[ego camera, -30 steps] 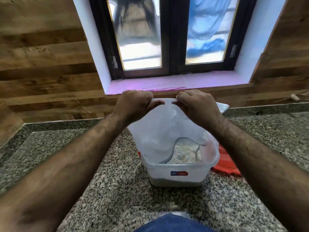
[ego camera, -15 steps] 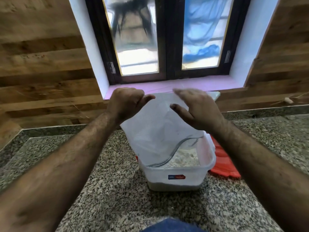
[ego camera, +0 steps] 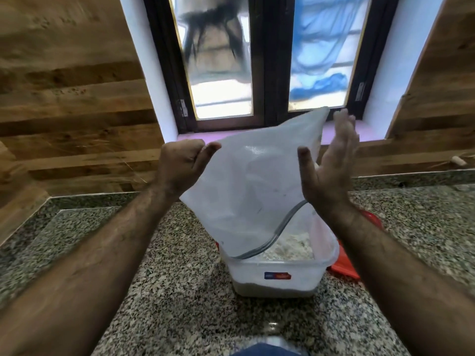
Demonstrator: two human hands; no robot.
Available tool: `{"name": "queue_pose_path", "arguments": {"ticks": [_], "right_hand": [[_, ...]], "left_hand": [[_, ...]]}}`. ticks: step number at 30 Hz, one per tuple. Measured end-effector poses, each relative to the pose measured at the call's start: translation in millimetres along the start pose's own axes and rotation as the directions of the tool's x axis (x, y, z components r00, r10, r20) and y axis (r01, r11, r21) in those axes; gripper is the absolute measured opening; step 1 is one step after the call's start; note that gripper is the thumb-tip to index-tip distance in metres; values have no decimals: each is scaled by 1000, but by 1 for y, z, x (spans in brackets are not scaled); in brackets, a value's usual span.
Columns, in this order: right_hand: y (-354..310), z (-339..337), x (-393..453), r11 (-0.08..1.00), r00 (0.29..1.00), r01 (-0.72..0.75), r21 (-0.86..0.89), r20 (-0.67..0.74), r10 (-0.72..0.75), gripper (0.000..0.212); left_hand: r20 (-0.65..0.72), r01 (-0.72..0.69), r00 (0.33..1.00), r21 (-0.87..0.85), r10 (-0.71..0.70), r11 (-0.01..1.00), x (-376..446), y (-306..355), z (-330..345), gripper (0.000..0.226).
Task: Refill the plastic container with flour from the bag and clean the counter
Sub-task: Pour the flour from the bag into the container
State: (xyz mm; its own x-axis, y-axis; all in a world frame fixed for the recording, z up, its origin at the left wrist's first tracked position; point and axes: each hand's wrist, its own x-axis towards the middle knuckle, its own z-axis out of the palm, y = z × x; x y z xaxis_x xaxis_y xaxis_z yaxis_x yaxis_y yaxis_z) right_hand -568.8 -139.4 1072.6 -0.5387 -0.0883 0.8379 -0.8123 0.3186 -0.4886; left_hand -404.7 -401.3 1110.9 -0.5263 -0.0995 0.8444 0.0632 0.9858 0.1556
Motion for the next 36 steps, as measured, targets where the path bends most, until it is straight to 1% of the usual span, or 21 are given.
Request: {"name": "queue_pose_path", "arguments": {"ticks": [1,3,5,6,9,10,12,15,19,20,22,23,24,26,28,30,31,33,34,35,36], "right_hand": [[2,2,-2,993,994,-106,60,12,105,87],[8,7,-4,944,956,-292,153,52,288,92],[12,12,-4,890,911,-411,196,123,393,93],[12,14,-4,863,886,-459,210,177,428,89],[11,17,-4,804,819,-552,221,324,473,61],[9,17,-4,800,812,-557,221,347,469,57],[8,17,-6,811,807,-550,200,378,454,56],[8,15,-6,832,811,-534,151,370,454,65],[8,9,-5,811,777,-575,110,384,499,70],[5,8,-5,819,780,-566,97,386,493,73],[3,6,-5,866,817,-498,44,359,452,87],[1,4,-3,890,840,-455,12,337,425,93],[0,2,-1,909,860,-416,-16,317,400,93],[-4,-1,1,931,887,-362,-55,287,362,77],[-7,0,1,936,892,-341,-83,286,350,63],[-3,5,0,929,890,-354,-112,264,371,63],[1,8,0,922,888,-371,-115,247,388,66],[11,14,-1,913,889,-397,-94,209,408,80],[15,17,-3,898,877,-436,-62,195,439,86],[18,19,-4,870,856,-492,-10,177,486,87],[19,20,-6,819,817,-569,69,160,554,84]], "left_hand": [[-9,41,999,-24,-41,999,-3,-2,-2,67],[-17,106,994,-88,-108,990,-9,-6,-6,64],[-13,140,990,-138,-143,980,-15,-10,-9,60],[-9,150,988,-155,-153,977,-18,-11,-9,60],[-10,163,986,-167,-167,972,-23,-15,-9,60],[-12,165,986,-165,-169,972,-24,-16,-9,60],[-16,174,984,-168,-179,970,-25,-17,-6,58],[-33,183,981,-195,-193,964,-29,-18,-4,59],[-51,222,968,-276,-245,935,-32,-20,2,60],[-50,236,964,-299,-262,925,-34,-21,4,61],[-53,260,955,-323,-291,910,-36,-22,8,61],[-62,264,953,-314,-298,912,-37,-23,9,60],[-74,265,952,-291,-298,919,-38,-25,9,59],[-108,265,951,-210,-291,941,-42,-31,10,56],[-135,259,951,-140,-278,956,-45,-38,13,56],[-156,266,947,-116,-282,957,-48,-41,19,57],[-162,271,944,-120,-288,955,-48,-40,21,57],[-160,285,937,-163,-310,945,-48,-38,23,56],[-152,292,933,-203,-325,935,-49,-39,23,56],[-138,302,929,-256,-344,918,-50,-39,24,56],[-119,314,923,-315,-365,896,-50,-40,24,57]]}}
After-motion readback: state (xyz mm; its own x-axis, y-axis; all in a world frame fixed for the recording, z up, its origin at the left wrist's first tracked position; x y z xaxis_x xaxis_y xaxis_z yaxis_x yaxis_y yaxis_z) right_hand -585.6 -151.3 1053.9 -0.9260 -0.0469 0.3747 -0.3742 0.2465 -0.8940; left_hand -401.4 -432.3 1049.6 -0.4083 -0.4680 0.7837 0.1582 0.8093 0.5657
